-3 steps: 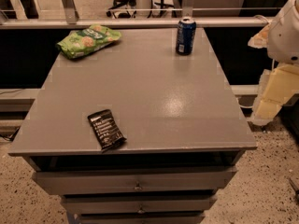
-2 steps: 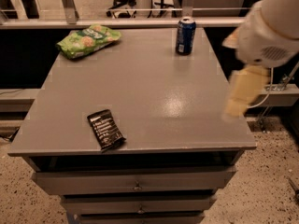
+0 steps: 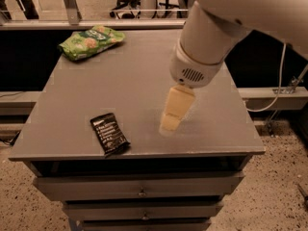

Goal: Move rxbar chocolate near green rice chip bag

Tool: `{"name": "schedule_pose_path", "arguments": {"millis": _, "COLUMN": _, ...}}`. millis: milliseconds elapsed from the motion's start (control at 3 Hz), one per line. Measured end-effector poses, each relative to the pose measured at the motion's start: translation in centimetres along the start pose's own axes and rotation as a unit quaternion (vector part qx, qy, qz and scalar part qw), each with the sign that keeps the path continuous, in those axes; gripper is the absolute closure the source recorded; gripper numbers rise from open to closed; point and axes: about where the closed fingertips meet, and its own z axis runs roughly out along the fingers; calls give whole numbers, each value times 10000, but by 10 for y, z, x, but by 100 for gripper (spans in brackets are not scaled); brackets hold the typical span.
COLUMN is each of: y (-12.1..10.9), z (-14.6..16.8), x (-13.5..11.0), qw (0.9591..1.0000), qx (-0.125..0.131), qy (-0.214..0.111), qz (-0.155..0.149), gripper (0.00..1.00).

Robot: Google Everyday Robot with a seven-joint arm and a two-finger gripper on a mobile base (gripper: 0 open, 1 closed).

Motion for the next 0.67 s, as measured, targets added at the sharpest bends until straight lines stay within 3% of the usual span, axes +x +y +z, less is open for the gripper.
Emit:
{"name": "schedule_pose_path", "arguments": {"millis": 333, "y": 1, "z": 0, "x": -2, "qw": 9989, "qx": 5, "qy": -5, "qz": 466, "gripper": 0}}
{"name": "schedule_pose_path", "arguments": {"millis": 667, "y": 8, "z": 3, "x": -9, "qw": 9988, "qx": 18, "qy": -32, "qz": 493, "gripper": 0}}
